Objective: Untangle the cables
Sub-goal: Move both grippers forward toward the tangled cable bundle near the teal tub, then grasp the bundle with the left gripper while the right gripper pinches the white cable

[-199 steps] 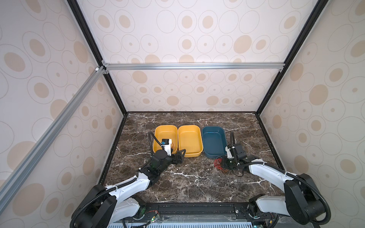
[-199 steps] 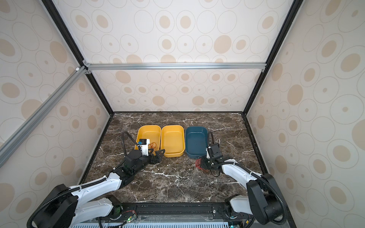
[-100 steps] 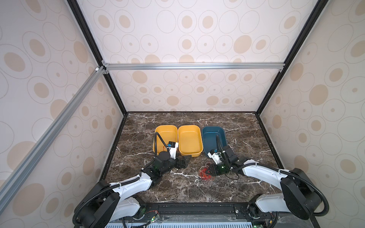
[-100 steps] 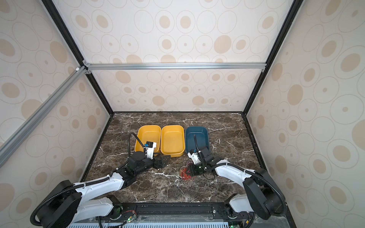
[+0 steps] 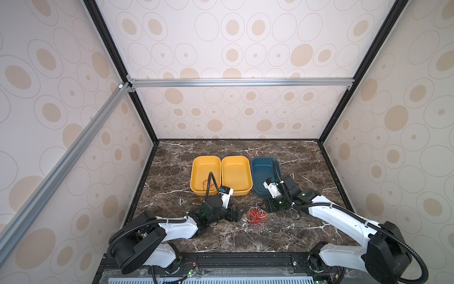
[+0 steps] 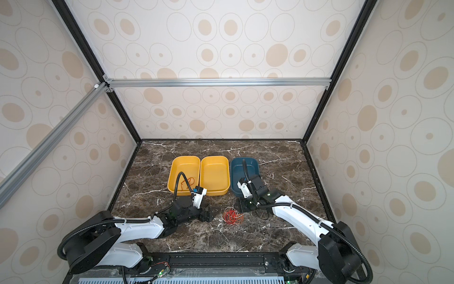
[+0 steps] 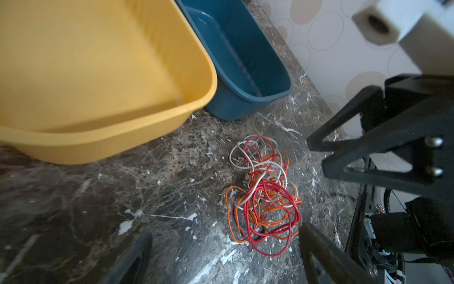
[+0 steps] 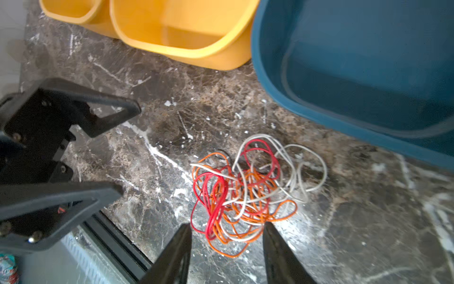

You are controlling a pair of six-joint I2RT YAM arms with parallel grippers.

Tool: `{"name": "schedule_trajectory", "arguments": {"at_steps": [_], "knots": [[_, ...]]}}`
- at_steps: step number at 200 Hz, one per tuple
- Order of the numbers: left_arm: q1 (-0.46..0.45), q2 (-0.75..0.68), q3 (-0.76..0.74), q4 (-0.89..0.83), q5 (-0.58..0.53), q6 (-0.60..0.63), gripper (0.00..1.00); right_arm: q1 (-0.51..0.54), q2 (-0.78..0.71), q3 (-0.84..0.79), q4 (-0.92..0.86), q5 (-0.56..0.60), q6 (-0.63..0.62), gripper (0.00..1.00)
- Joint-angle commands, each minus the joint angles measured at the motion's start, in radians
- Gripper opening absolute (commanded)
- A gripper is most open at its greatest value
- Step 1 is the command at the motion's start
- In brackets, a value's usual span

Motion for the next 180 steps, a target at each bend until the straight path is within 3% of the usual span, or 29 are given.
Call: {"name": "schedule_trajectory", "arguments": {"at_steps": [1,83,180], "knots": [[-0.028,0.067,0.042,0.107,0.02,-0.042,0.92,-0.048,-0.016,0.009,-0.083,0.081,0.024,0.48],[-0.071,0.257,0.162,0.156,0.062,-0.032,0.83,-0.138,0.058,-0.043,0.066,0.07,0.064,0.33],[-0.086,0.335,0.208,0.125,0.055,-0.042,0.51,-0.138,0.217,-0.09,0.219,-0.029,0.092,0.27]]}}
